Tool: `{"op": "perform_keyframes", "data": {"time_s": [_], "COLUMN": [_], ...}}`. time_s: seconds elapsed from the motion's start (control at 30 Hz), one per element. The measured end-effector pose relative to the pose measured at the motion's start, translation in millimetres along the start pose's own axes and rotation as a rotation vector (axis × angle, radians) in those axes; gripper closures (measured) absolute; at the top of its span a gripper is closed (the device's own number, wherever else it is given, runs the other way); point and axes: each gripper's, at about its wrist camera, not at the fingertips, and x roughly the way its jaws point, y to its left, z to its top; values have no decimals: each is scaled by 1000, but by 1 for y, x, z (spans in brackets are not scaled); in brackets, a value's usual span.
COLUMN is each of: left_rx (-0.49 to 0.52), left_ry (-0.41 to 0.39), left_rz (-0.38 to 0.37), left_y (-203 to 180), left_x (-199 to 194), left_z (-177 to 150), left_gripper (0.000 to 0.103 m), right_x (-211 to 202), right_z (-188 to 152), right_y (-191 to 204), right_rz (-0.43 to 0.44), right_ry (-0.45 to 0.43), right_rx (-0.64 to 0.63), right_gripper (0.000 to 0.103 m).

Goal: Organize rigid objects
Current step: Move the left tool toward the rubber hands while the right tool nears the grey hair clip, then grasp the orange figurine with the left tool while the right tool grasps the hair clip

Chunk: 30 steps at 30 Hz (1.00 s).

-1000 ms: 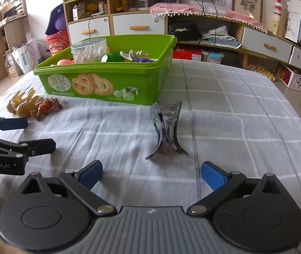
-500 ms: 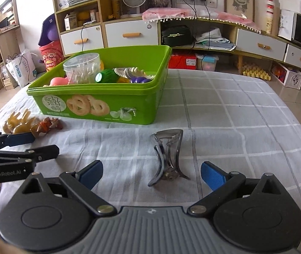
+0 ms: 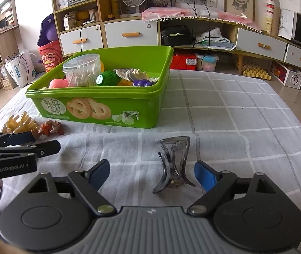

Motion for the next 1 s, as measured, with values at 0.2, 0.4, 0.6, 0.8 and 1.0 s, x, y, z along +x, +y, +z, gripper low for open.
{"op": "perform_keyframes", "data": {"time_s": [0.2,0.4,0.6,0.8,1.0], "left_rx": [-3,-15,-29,0,5], "left_ry": [0,11,25,38,45], "left_rz": [1,4,-29,-64,-20], "left_y": [0,0,-1,-14,-17], "left_x": [-1,0,-1,-3,1], "left_z": [1,3,5,3,4], "left_gripper": [59,76,85,73,31], "right_x": [-1,-1,-3,-4,-1], "right_z": [3,4,5,6,7], "right_y": [-3,-4,-4,-5,-6], "right_rz": [-4,2,-4,-5,2], "right_ry": [2,11,11,16,35], "right_rx": [20,24,23,26,19], "right_gripper": [52,65,79,82,82]}}
